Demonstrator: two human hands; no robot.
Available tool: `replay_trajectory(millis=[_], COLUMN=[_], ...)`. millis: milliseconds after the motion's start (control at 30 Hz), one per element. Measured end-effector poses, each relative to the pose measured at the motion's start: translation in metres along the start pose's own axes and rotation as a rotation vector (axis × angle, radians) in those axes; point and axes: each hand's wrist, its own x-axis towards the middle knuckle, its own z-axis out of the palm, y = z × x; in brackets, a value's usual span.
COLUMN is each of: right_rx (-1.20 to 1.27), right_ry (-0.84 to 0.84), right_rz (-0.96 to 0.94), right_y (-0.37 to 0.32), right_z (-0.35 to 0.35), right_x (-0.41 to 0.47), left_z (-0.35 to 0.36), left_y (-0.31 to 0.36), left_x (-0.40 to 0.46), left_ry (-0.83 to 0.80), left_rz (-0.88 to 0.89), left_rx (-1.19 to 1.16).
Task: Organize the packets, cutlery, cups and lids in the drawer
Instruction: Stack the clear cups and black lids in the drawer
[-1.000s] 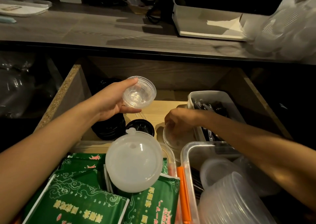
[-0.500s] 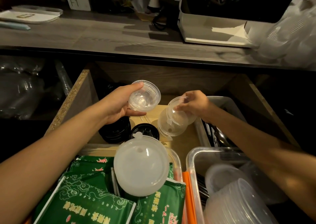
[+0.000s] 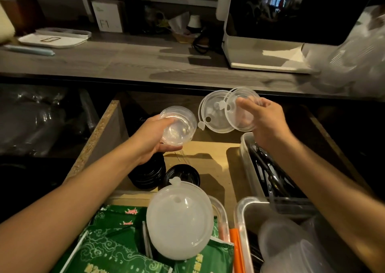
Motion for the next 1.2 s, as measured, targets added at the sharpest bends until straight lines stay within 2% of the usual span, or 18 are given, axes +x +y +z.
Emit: replay_trajectory(millis=[100,233,367,567,700,867,1033,1200], right_rx=[0.068,0.042,0.094,0.003,-0.073,-0.138,-0.098,-0.018], right_ry=[0.029,-0.066,-0.127,-0.149,-0.244,-0.206,-0.211,-0.285], right_rz=[0.023,0.179,0.238,0.326,0.317,0.226,0.189,0.172], right_y=[0.002,0.013,0.015,0.019,0.021,0.017,0.007,-0.016], right_z=[-0.001,0.004,0.007,0.028,0.042,0.043,0.031,0.022], right_x=[0.0,-0.007,-0.008,-0.02,-0.026,-0.026,-0.028,-0.04], left_z=[0.002,0.002,0.0,0.001,0.002,-0.002,-0.002,0.0], left_y=[0.0,-0.001,0.0,-0.002,-0.004,-0.002,0.001,0.01], left_x=[-0.002,-0.005,-0.006,-0.007,-0.009,-0.01,-0.011,-0.017], left_ry=[0.014,-0.117,-0.145,-0.214,-0.288,-0.358,-0.289,-0.187], left_rz=[-0.002,-0.019,0.002,0.034,0.009,0.003,-0.047,-0.001], left_rx=[0.035,0.116,0.08,0.159,0.238,0.312,0.184,0.045])
